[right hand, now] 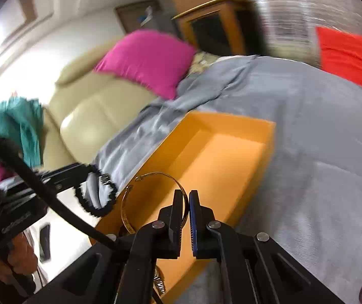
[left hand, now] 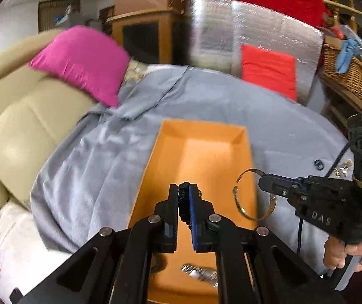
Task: Organize jewelry
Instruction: 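Carry the scrunchie in the left tool while the right tool carries the bangle to the box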
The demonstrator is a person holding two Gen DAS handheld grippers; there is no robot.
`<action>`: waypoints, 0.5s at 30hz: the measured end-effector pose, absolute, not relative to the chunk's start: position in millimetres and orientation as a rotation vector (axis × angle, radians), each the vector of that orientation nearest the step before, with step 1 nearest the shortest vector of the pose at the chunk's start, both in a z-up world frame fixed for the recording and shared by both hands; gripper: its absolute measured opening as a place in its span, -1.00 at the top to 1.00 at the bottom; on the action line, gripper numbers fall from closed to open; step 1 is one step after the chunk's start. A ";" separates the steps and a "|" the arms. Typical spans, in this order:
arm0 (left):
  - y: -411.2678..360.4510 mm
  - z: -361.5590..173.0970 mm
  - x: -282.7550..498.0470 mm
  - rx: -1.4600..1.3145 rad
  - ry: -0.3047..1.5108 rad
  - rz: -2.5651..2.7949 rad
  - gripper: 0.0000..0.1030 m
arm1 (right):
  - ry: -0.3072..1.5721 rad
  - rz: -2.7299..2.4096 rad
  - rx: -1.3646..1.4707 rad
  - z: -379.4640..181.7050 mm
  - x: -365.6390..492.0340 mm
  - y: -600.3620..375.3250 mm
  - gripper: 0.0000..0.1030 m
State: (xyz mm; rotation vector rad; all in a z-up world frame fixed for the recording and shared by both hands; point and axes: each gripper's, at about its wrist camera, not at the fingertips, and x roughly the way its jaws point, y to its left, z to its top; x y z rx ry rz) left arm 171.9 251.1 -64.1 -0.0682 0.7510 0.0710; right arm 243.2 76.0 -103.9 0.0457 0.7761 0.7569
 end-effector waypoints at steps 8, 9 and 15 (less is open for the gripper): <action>268.5 -114.5 192.2 -0.117 0.882 0.086 0.84 | 0.866 0.800 -0.157 -142.6 251.1 123.5 0.89; 269.4 -119.7 194.6 -0.123 0.898 0.089 0.84 | 0.872 0.803 -0.177 -145.3 253.6 125.8 0.89; 266.9 -142.7 207.8 -0.109 0.961 0.102 0.84 | 0.893 0.810 -0.314 -161.5 259.0 143.4 0.89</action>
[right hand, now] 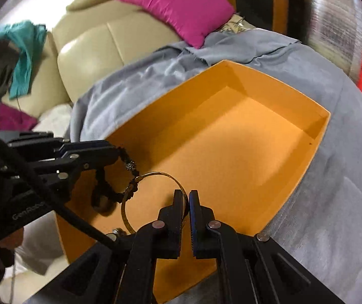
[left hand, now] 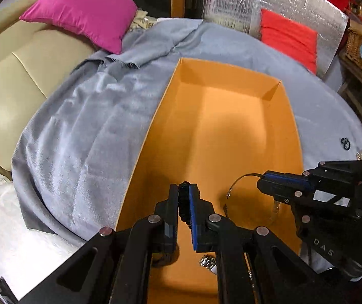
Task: Organize jewelry
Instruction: 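Carry the scrunchie in the left tool while the right tool carries the bangle to the box, then open the left tool over the box while the right tool releases the bangle inside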
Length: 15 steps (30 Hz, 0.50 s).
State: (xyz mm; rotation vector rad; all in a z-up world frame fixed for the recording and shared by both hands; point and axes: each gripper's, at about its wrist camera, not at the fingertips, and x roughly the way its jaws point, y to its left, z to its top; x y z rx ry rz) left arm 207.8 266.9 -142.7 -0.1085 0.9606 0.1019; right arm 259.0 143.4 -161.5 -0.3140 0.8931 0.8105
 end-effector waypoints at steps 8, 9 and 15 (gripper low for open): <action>267.1 -158.5 222.8 -0.082 1.011 0.137 0.84 | 0.881 0.726 -0.415 -171.5 266.7 149.0 0.89; 266.9 -161.0 225.7 -0.079 1.019 0.141 0.84 | 0.880 0.717 -0.424 -172.5 267.1 149.1 0.89; 262.5 -175.1 240.3 -0.045 1.060 0.158 0.83 | 0.911 0.687 -0.427 -180.7 275.6 148.0 0.84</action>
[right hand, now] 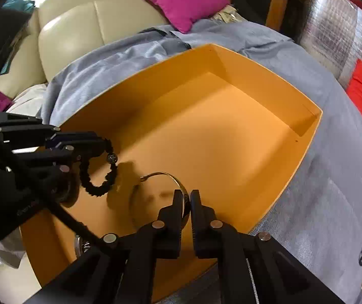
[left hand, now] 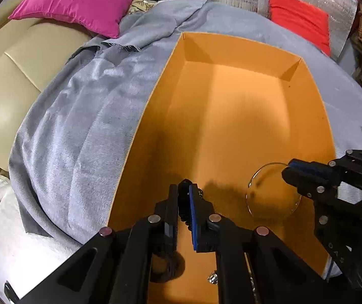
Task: Organize jewelry
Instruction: 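Open the left tool over the box while the right tool releases the bangle inside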
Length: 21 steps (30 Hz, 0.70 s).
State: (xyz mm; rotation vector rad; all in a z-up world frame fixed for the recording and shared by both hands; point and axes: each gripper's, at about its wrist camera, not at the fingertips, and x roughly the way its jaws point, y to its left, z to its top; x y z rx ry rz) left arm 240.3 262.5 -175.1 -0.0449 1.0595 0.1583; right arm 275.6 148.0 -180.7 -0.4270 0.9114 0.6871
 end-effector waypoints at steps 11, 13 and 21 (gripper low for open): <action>269.6 -178.7 238.8 -0.080 1.080 0.176 0.22 | 0.941 0.743 -0.175 -158.6 286.3 104.2 0.46; 262.7 -167.6 236.4 -0.071 1.056 0.173 0.22 | 0.930 0.738 -0.141 -152.7 286.0 93.3 0.46; 186.2 -107.9 235.9 0.055 0.899 0.078 -0.05 | 0.877 0.618 0.056 -126.2 292.0 9.2 0.46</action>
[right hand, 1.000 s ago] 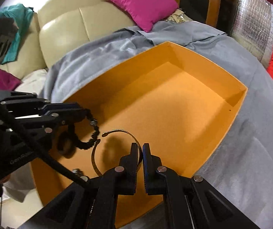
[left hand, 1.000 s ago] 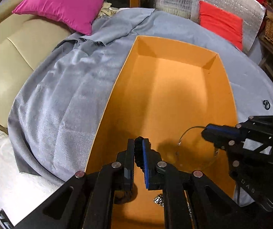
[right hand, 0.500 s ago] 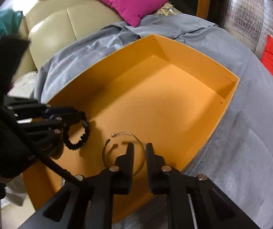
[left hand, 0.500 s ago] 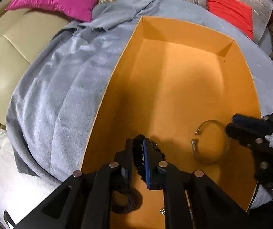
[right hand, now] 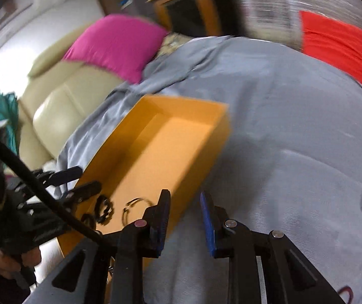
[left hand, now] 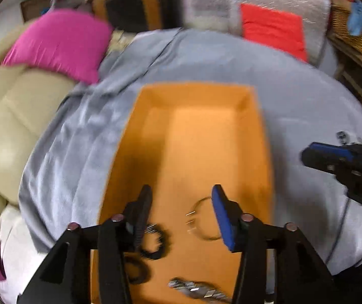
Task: Organize jewelry
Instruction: 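Open the left tool over the box while the right tool releases the bangle inside, then move the left tool to the red bangle while the right tool moves to the claw clip, then grasp the red bangle with the left tool while the right tool grasps the beige claw clip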
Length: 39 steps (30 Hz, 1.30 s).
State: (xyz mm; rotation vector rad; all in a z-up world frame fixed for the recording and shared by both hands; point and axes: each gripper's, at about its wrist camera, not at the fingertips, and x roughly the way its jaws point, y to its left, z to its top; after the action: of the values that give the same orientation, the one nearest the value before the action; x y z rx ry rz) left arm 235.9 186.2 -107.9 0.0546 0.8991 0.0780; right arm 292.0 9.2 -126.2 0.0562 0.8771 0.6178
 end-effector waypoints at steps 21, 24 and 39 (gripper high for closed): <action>-33.5 -131.0 230.7 0.216 0.921 -0.333 -0.13 | 0.765 0.188 0.495 -115.4 264.1 -319.1 0.47; -57.3 -140.5 226.6 0.241 0.930 -0.399 -0.13 | 0.759 0.153 0.563 -123.4 254.1 -349.3 0.46; -132.2 -194.8 246.2 0.184 1.026 -0.602 -0.13 | 0.748 0.104 1.033 -197.5 276.1 -442.9 0.09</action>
State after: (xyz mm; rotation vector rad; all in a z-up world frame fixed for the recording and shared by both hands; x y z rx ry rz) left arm 246.2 -132.2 -194.8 0.1836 1.0258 -0.6019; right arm 276.1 -442.9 -197.5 1.0327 0.7481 0.1036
